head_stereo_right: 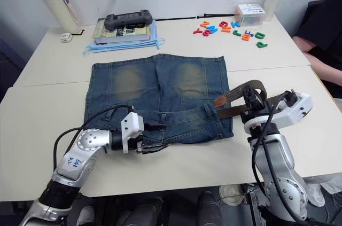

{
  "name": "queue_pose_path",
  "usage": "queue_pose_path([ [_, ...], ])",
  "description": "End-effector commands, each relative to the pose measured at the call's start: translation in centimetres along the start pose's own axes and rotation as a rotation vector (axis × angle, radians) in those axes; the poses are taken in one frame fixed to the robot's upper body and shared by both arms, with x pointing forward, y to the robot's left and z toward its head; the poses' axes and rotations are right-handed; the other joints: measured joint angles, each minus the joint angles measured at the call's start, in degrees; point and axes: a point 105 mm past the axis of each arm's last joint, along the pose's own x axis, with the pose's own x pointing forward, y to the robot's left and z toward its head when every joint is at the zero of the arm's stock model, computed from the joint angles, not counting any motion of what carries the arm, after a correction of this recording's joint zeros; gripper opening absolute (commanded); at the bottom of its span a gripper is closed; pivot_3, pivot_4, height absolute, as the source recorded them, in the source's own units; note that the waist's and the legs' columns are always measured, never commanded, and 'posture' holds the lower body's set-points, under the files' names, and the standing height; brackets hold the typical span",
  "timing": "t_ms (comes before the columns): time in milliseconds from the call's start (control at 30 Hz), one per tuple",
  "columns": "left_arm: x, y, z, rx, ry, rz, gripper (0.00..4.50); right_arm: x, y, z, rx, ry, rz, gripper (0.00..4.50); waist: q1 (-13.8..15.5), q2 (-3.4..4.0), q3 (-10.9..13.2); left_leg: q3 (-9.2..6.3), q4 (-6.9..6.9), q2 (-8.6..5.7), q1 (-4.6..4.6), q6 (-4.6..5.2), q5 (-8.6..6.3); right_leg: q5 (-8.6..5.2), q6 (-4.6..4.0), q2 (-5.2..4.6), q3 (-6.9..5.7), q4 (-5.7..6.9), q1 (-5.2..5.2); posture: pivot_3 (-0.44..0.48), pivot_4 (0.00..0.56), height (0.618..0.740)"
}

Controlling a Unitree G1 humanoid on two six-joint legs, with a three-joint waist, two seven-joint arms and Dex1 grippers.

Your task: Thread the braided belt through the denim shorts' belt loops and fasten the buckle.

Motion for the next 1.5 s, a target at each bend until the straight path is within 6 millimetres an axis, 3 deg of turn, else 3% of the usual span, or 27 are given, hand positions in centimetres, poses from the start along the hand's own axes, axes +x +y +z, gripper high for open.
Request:
queue_pose_path([
  [33,-1.8,0.5,2.4,-0.034,-0.089,0.023,3.27,0.3,0.0,0.3,-0.016,-0.016,0.009,0.00,0.0,0.01,0.0,0.00,-0.01,0.00,0.02,-0.01,0.00,-0.01,-0.02,0.00,0.00,0.02,0.00,0.000,0.150,0.740],
  [200,-4.1,0.4,3.5,-0.228,-0.124,0.034,3.27,1.0,-1.1,-1.0,-0.036,0.029,0.003,0.00,-0.1,0.02,0.0,0.00,-0.02,0.09,0.05,-0.07,-0.03,-0.03,-0.07,0.10,0.02,0.07,0.00,0.000,0.150,0.740],
  [433,-5.6,-0.3,3.7,-0.416,-0.152,0.070,3.27,1.6,-1.5,-1.8,-0.030,0.052,0.016,0.00,0.0,0.04,0.0,0.00,0.00,0.12,0.10,-0.10,-0.05,-0.03,-0.09,0.14,0.04,0.06,0.03,0.000,0.150,0.740],
  [867,-7.4,-1.3,0.5,-0.425,-0.119,0.098,3.27,2.5,-0.6,-4.4,-0.003,0.137,0.059,0.00,0.0,0.06,0.0,0.11,-0.13,0.37,0.43,-0.34,-0.17,-0.17,-0.37,0.39,0.14,0.16,0.13,0.000,0.150,0.740],
  [1200,-7.9,-1.8,-1.2,-0.416,-0.116,0.081,3.27,2.7,-1.4,-2.2,0.015,0.082,0.059,0.00,0.0,0.07,0.0,0.12,-0.15,0.40,0.44,-0.35,-0.19,-0.17,-0.39,0.41,0.14,0.14,0.14,0.000,0.150,0.740],
  [1500,-7.9,-1.8,-1.9,-0.407,-0.115,0.081,3.27,2.9,-2.7,-2.9,-0.032,0.124,0.041,0.00,0.0,0.07,0.0,0.14,-0.16,0.44,0.45,-0.35,-0.20,-0.17,-0.41,0.42,0.13,0.13,0.14,0.000,0.150,0.740],
])
